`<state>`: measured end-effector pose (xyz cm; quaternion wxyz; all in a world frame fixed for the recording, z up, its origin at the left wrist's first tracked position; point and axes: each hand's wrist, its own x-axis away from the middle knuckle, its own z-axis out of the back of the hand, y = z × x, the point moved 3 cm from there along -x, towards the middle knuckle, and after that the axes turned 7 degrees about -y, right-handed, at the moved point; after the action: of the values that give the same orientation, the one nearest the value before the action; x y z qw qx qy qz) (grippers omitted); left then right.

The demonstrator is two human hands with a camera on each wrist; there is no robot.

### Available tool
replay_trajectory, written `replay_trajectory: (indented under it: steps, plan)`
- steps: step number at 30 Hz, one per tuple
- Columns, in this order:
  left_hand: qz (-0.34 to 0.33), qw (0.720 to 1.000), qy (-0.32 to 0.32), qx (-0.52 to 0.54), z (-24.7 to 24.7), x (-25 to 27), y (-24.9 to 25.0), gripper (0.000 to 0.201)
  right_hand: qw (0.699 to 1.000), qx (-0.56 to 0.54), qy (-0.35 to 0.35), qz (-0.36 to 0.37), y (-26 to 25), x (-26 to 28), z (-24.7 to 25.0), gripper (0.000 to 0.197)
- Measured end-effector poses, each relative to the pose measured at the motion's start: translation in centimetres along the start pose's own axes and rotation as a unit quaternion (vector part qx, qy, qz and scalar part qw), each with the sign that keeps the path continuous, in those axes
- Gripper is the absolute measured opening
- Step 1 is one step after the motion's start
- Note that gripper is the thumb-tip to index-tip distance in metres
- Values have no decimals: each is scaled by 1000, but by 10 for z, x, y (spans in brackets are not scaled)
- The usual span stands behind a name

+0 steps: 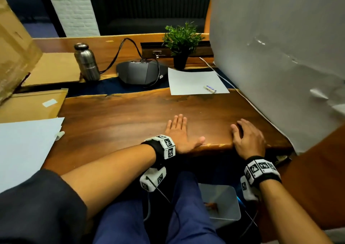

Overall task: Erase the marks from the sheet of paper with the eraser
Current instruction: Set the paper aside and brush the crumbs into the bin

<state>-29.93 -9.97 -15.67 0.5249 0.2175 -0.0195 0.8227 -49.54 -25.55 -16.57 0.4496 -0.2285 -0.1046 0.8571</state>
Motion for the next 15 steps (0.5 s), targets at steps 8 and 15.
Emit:
replay_trajectory:
  steps: [8,15]
  plan:
    - [88,989,42,112,62,-27,-63,99,1000,3,7,6,1,0,-3,49]
    - [144,987,-74,-8,54,-29,-118,123,1000,4,21,0,2,-1,-5,49]
